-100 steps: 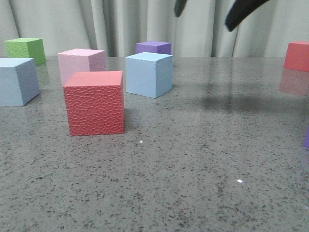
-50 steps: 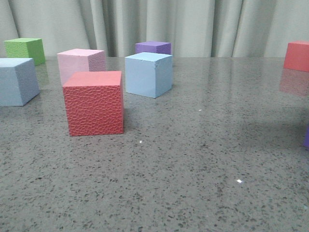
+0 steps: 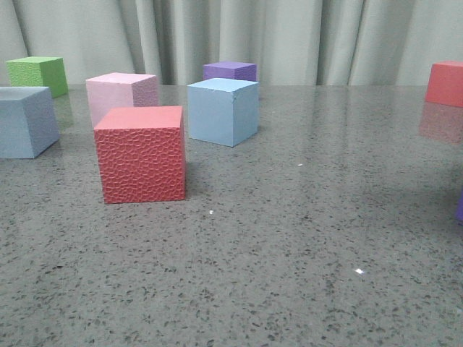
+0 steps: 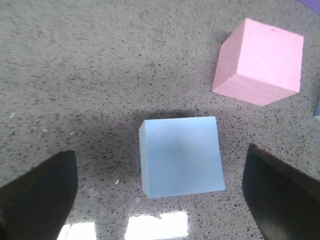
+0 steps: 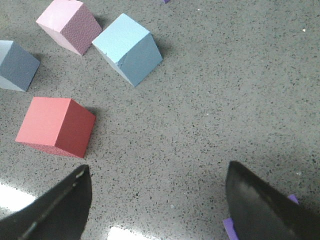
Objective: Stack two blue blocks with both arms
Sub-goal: 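Raise the open right gripper away from the placed cube, then grasp the other light blue cube near the robot with the left gripper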
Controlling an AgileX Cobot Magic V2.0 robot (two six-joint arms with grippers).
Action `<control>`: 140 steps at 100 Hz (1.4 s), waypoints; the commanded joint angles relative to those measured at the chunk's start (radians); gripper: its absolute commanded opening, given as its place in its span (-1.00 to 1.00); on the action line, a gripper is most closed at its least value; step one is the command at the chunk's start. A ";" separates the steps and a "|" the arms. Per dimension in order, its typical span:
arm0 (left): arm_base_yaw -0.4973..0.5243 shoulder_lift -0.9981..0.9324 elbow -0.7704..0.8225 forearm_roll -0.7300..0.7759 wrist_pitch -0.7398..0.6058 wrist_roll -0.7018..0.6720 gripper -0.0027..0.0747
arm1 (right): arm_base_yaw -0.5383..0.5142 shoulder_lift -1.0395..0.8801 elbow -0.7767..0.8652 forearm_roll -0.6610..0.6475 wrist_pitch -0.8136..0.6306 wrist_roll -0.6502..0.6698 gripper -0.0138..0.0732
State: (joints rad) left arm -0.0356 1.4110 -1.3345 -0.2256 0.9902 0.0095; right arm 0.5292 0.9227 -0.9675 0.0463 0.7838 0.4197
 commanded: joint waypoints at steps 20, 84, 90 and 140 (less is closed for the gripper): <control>-0.050 0.102 -0.107 -0.028 0.043 0.002 0.72 | -0.001 -0.015 -0.024 -0.010 -0.058 -0.010 0.60; -0.069 0.257 -0.109 -0.020 0.056 -0.024 0.72 | -0.001 -0.015 -0.024 -0.010 -0.057 -0.010 0.60; -0.069 0.263 -0.109 -0.020 0.064 -0.024 0.71 | -0.001 -0.015 -0.024 -0.010 -0.057 -0.010 0.60; -0.069 0.265 -0.116 -0.030 0.087 -0.024 -0.12 | -0.001 -0.015 -0.023 -0.010 -0.057 -0.010 0.60</control>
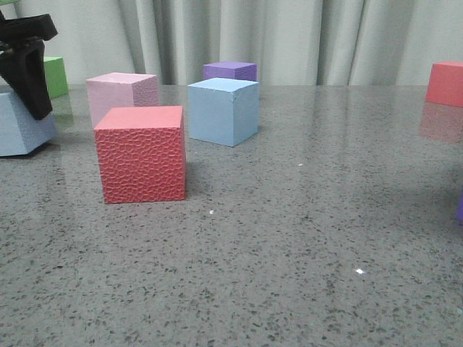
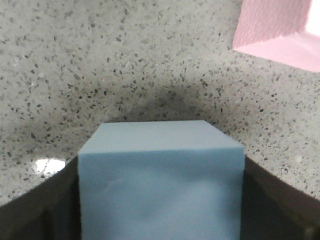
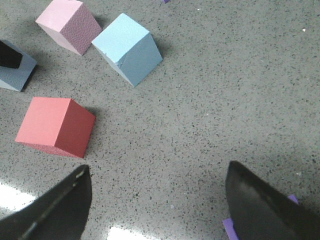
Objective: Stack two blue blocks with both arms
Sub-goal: 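Grasp the other light blue cube near the robot with the left gripper, then lift the held light blue cube and carry it over the placed cube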
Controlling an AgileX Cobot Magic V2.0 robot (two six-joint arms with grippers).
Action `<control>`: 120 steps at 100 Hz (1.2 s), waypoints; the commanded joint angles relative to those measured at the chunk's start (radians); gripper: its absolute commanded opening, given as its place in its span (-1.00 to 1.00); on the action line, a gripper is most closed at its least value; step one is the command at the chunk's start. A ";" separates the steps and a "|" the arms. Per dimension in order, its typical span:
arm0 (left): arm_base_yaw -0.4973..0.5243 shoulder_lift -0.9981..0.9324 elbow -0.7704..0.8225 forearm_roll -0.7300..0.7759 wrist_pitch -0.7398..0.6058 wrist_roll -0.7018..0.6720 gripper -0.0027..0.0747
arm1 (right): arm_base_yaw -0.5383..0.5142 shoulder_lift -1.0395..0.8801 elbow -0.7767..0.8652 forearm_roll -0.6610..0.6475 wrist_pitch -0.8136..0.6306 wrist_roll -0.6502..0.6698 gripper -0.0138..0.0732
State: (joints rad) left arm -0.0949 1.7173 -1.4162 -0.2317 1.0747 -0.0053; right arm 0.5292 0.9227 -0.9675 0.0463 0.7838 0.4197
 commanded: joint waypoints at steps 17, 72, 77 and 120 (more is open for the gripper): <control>-0.010 -0.041 -0.095 -0.020 0.077 -0.009 -0.12 | -0.001 -0.015 -0.023 -0.010 -0.057 -0.010 0.60; -0.171 -0.041 -0.463 0.057 0.193 -0.013 -0.12 | -0.001 -0.015 -0.023 -0.019 -0.043 -0.010 0.60; -0.189 -0.039 -0.482 0.057 0.193 -0.015 -0.12 | -0.001 -0.015 -0.023 -0.019 -0.041 -0.010 0.60; -0.351 0.072 -0.621 0.057 0.193 -0.064 -0.12 | -0.001 -0.015 -0.023 -0.019 -0.042 -0.010 0.60</control>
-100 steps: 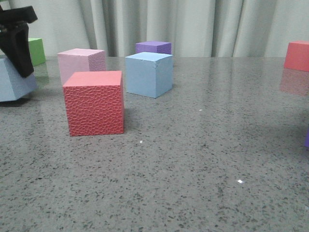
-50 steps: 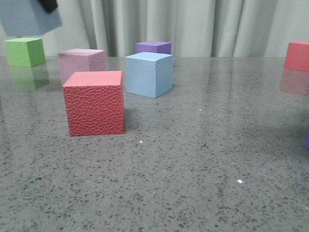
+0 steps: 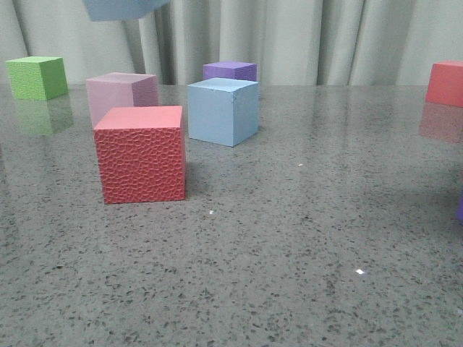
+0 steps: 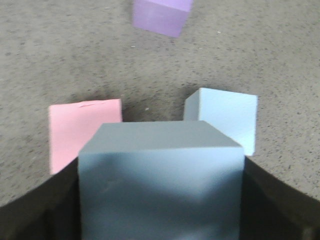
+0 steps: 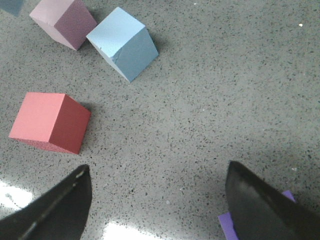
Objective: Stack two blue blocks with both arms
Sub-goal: 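Lift the held light blue cube and carry it over the placed cube, then lower the held cube onto the placed light blue cube and open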
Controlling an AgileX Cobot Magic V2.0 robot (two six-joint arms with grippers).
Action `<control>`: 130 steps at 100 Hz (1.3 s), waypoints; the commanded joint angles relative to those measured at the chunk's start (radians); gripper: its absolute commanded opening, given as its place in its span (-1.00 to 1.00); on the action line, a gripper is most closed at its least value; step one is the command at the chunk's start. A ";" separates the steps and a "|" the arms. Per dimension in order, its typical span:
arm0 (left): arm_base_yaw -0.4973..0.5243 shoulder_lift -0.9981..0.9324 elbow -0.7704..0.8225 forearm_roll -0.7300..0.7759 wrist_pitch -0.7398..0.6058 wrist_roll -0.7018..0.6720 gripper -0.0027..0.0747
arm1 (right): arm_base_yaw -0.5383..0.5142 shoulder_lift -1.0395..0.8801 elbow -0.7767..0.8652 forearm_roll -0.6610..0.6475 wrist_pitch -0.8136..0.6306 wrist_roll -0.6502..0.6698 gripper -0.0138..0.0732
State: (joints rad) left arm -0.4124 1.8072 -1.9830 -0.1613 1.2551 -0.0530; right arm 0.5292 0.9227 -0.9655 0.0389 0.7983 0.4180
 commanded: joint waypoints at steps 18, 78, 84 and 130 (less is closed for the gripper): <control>-0.094 0.042 -0.110 -0.014 0.013 -0.016 -0.12 | -0.001 -0.015 -0.025 -0.012 -0.056 -0.008 0.60; -0.133 0.164 -0.183 -0.043 0.009 -0.020 -0.12 | -0.001 -0.015 -0.025 -0.012 -0.057 -0.008 0.60; -0.133 0.166 -0.183 -0.044 0.007 -0.020 -0.12 | -0.001 -0.015 -0.025 -0.012 -0.057 -0.008 0.60; -0.133 0.166 -0.183 -0.065 -0.009 -0.019 -0.11 | -0.001 -0.014 -0.025 -0.012 -0.064 -0.008 0.60</control>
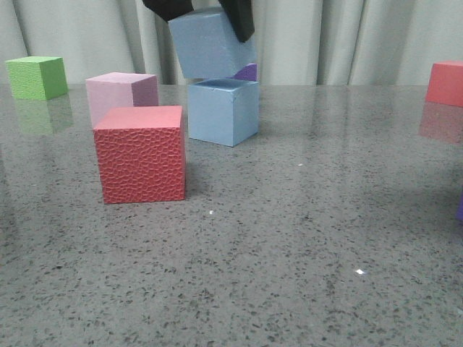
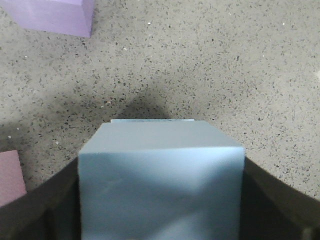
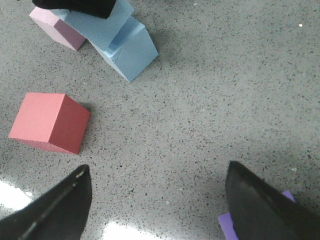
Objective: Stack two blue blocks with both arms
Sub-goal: 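Lower the held cube onto the placed light blue cube and open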
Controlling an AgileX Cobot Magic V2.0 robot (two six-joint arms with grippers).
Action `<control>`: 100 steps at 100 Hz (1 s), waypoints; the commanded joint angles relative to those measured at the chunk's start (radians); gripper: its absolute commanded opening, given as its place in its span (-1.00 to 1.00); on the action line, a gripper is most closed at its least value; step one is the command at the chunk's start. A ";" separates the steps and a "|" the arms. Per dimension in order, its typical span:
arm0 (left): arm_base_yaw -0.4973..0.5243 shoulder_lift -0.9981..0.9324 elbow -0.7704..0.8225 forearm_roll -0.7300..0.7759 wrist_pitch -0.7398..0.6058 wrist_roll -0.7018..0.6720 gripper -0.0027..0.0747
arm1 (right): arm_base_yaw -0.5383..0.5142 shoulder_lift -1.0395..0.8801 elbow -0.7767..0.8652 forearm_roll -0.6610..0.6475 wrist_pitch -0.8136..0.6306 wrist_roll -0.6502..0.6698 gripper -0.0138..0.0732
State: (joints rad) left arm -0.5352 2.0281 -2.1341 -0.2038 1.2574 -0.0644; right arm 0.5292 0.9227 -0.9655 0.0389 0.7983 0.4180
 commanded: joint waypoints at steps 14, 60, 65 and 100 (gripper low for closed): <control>-0.010 -0.055 -0.032 -0.025 -0.011 -0.005 -0.02 | -0.001 -0.014 -0.025 -0.012 -0.065 -0.008 0.60; -0.010 -0.055 -0.032 -0.025 -0.028 -0.003 0.40 | -0.001 -0.014 -0.025 -0.012 -0.064 -0.008 0.60; -0.010 -0.055 -0.032 -0.025 -0.028 -0.003 0.40 | -0.001 -0.014 -0.025 -0.012 -0.064 -0.008 0.60; -0.010 -0.101 -0.032 -0.027 -0.023 -0.003 0.40 | -0.001 -0.014 -0.025 -0.013 -0.091 -0.008 0.60</control>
State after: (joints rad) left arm -0.5352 2.0185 -2.1341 -0.2062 1.2574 -0.0644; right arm 0.5292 0.9227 -0.9655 0.0384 0.7834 0.4180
